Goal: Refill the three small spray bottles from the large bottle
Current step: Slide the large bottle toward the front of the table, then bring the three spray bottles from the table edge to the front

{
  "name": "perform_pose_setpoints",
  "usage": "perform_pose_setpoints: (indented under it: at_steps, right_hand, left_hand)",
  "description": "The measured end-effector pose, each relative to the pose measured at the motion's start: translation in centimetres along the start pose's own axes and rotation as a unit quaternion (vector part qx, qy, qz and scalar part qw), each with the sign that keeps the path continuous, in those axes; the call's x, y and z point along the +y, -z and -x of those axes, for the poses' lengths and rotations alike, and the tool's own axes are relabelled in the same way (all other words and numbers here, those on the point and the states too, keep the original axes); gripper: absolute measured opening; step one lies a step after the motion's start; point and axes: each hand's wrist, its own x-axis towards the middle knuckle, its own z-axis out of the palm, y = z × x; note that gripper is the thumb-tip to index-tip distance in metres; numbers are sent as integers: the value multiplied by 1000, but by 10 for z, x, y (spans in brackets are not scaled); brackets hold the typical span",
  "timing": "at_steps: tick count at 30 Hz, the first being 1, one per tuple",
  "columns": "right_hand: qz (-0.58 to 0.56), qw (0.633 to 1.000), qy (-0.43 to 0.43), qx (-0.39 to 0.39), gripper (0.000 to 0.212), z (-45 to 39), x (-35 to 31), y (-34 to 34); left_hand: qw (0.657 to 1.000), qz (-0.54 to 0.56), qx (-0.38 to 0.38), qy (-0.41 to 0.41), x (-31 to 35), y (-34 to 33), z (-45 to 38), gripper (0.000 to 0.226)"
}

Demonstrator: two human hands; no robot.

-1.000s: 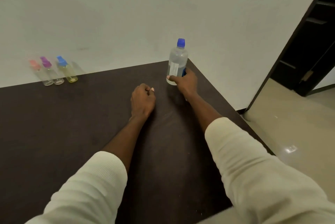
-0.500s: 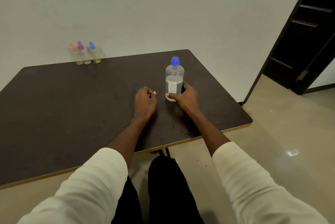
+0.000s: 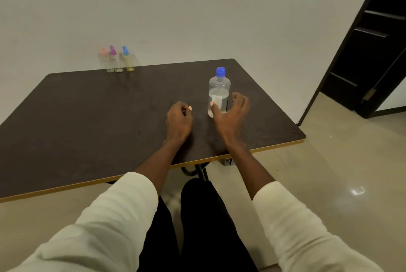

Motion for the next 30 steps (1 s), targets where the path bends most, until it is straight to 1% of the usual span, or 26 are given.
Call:
perform_pose_setpoints:
  at_steps: [1,2,4,5,7,10,13,15,18,22,26,30]
  right_hand:
    - [-18,999,40,25,49,7,-10,-5]
    - [-35,997,71,19,35,12,-21,-12]
    - [-70,992,88,-55,12,15,-38,-32]
    - [-79,989,74,-100,8,14,-45,-47]
    - [-78,982,34,-168,11,10,-57,-82]
    - [-83,968,-29,-237,4,0,-66,-138]
    - [-90,957,-78,-267,15,-17,-69,-196]
    - [-90,951,-92,-283,23,-35,-70,-242]
    - [-95,951,-78,-285,31,-65,-74,-296]
    - [-85,958,-54,-267,44,-110,-74,-383]
    - [-78,959,-38,-271,62,-143,-75,-436]
    - [-62,957,-20,-284,74,-157,-76,-466]
  left_hand:
    - [1000,10,15,0,-1,4,0,9]
    - [999,18,29,-2,-2,9,0,9]
    - [999,21,47,-3,-10,21,-5,8]
    - [999,15,53,-1,-15,30,-9,7]
    - [997,-6,72,15,-33,53,-22,7]
    - [991,-29,114,56,-66,88,-51,8]
    - [985,-39,142,93,-99,115,-90,8]
    - [982,-41,153,103,-122,124,-127,6]
    - [980,-29,167,102,-144,126,-176,7]
    - [977,-28,175,117,-182,116,-256,12]
    - [972,-40,195,128,-199,109,-307,23]
    - [969,-61,209,114,-206,106,-332,33]
